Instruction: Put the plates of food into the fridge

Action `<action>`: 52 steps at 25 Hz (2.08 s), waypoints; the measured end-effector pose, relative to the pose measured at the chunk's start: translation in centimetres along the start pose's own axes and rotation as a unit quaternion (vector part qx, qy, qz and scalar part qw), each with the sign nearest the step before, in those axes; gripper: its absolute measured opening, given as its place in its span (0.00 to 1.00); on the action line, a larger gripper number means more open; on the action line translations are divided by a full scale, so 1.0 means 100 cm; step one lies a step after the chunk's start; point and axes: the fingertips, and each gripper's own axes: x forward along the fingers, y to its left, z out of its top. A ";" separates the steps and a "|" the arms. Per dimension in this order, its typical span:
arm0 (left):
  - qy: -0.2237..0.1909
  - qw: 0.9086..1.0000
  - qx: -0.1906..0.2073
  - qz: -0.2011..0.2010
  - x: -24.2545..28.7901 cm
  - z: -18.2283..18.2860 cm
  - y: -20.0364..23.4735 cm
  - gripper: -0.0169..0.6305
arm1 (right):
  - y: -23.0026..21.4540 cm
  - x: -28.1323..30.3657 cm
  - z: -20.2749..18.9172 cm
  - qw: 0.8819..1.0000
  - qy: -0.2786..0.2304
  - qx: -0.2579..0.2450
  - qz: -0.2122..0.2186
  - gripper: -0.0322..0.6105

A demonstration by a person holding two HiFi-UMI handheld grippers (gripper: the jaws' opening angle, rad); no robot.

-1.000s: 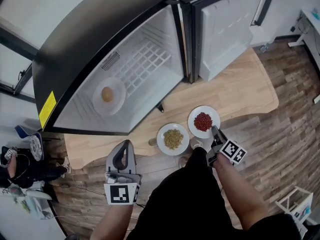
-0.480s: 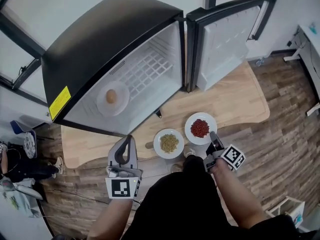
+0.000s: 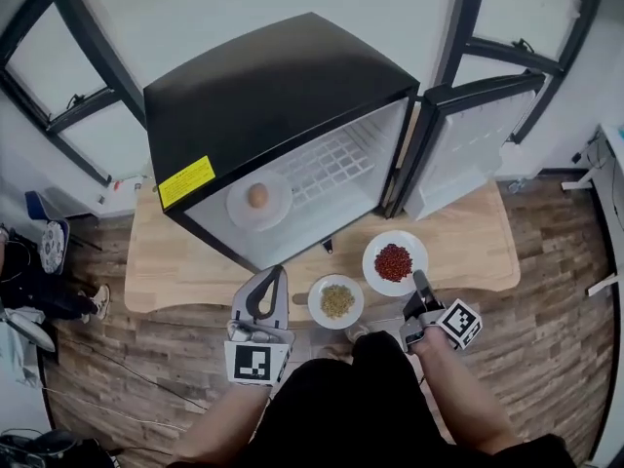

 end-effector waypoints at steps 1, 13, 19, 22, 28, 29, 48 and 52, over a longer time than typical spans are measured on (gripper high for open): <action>-0.007 1.000 -0.002 0.004 0.001 0.005 0.000 0.03 | 0.008 0.004 0.002 1.000 0.004 -0.004 0.006 0.10; -0.017 0.999 -0.001 0.036 0.007 0.023 -0.004 0.03 | 0.062 0.051 0.008 0.996 0.075 -0.032 0.034 0.10; -0.015 0.997 -0.011 0.073 0.021 0.035 0.018 0.03 | 0.095 0.086 0.014 0.991 0.104 -0.052 0.068 0.10; -0.020 0.996 -0.004 0.087 0.029 0.043 0.027 0.03 | 0.110 0.106 0.014 0.987 0.118 -0.068 0.081 0.10; -0.023 0.996 0.015 0.089 0.046 0.048 0.026 0.03 | 0.134 0.142 0.012 0.983 0.132 -0.049 0.116 0.10; -0.020 0.996 0.015 0.084 0.049 0.048 0.023 0.03 | 0.134 0.145 0.010 0.984 0.134 -0.046 0.111 0.10; -0.011 0.998 0.014 0.063 0.099 0.057 0.045 0.03 | 0.169 0.220 0.006 0.985 0.135 -0.067 0.087 0.10; -0.012 0.998 0.010 0.065 0.100 0.059 0.051 0.03 | 0.165 0.228 0.007 0.986 0.135 -0.068 0.072 0.10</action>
